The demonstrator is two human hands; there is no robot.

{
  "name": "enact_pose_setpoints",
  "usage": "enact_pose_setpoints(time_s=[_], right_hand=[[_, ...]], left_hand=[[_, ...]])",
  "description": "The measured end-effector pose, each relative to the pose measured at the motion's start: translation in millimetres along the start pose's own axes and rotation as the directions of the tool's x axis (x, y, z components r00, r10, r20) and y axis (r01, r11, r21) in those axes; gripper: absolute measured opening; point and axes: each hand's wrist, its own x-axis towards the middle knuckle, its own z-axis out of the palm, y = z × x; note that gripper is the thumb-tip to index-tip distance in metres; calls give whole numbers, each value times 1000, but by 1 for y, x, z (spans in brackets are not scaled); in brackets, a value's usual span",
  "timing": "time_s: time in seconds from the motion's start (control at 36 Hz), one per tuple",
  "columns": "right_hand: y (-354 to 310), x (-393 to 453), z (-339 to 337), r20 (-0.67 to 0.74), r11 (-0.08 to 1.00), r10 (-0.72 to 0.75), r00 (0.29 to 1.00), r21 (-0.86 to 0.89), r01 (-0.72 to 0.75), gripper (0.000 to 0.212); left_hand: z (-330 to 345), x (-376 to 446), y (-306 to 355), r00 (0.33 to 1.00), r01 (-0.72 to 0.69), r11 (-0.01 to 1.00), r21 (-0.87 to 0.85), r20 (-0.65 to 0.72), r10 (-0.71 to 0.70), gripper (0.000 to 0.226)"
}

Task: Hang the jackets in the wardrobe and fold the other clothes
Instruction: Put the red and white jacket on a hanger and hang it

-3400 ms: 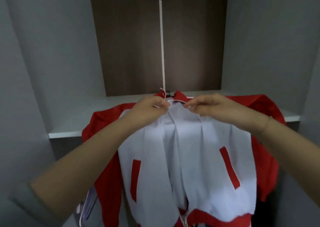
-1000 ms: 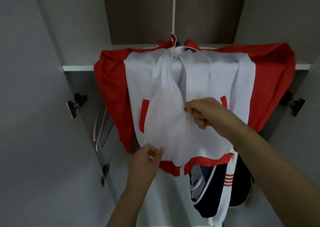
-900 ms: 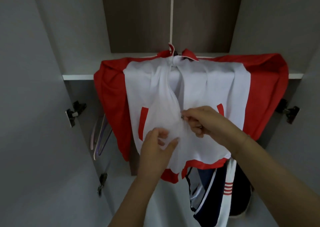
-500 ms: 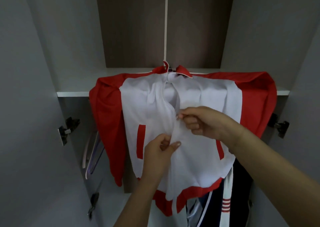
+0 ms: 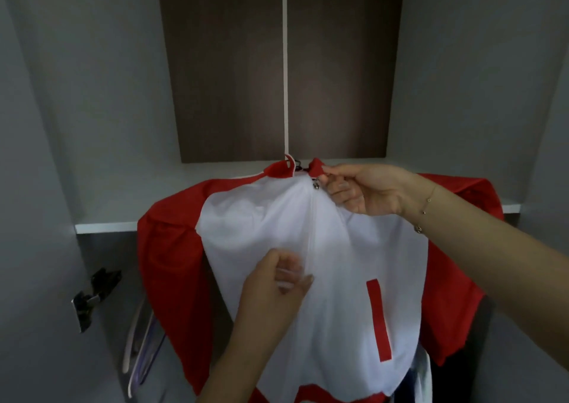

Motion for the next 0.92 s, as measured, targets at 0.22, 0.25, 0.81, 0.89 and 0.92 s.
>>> enact_pose_setpoints(time_s=[0.22,0.25,0.81,0.89,0.92], right_hand=[[-10,15,-10,-43,966,14,999,-257,-25,28],[-9,17,-13,-52,945,-10,999,-326,-7,29],[-12,20,-38,526,-245,-307,793,-849,468,18],[-13,18,-40,546,-294,-315,776,-834,467,11],[-13,18,-39,550,-307,-320,772,-831,464,11]], left_hand=[[12,86,52,945,-242,902,357,-126,303,22],[15,92,52,953,-220,902,373,-113,279,24],[20,100,37,953,-218,845,488,-79,291,23],[18,99,37,955,-229,863,451,-69,289,25],[17,99,38,956,-229,865,446,-66,287,27]])
